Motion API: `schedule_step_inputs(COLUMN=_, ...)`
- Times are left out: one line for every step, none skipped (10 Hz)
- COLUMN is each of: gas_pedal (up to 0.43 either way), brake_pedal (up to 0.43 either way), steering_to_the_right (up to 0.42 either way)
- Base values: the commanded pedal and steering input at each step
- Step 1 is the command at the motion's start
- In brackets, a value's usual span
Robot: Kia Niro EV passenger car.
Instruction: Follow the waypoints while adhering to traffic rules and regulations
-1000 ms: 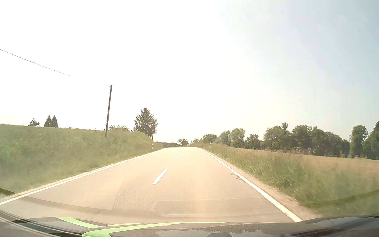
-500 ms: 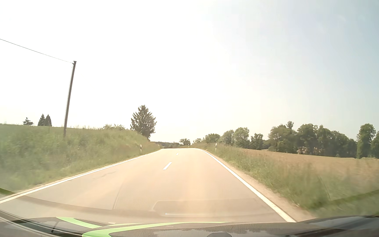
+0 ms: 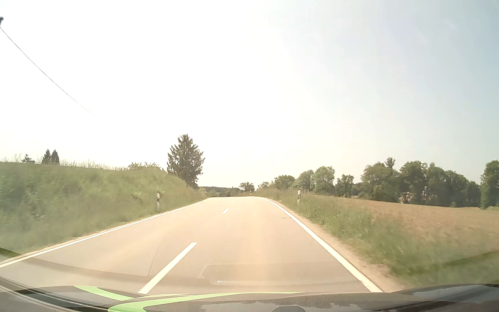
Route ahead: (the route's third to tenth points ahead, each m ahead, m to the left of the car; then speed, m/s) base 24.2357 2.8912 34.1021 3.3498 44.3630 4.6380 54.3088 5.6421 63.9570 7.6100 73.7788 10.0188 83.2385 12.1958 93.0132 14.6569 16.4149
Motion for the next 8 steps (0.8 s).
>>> schedule_step_inputs(gas_pedal=0.157, brake_pedal=0.000, steering_to_the_right=-0.009)
schedule_step_inputs(gas_pedal=0.157, brake_pedal=0.000, steering_to_the_right=-0.010)
schedule_step_inputs(gas_pedal=0.157, brake_pedal=0.000, steering_to_the_right=-0.010)
schedule_step_inputs(gas_pedal=0.138, brake_pedal=0.000, steering_to_the_right=-0.010)
schedule_step_inputs(gas_pedal=0.110, brake_pedal=0.000, steering_to_the_right=-0.010)
schedule_step_inputs(gas_pedal=0.110, brake_pedal=0.000, steering_to_the_right=-0.010)
schedule_step_inputs(gas_pedal=0.110, brake_pedal=0.000, steering_to_the_right=-0.010)
schedule_step_inputs(gas_pedal=0.110, brake_pedal=0.000, steering_to_the_right=-0.010)
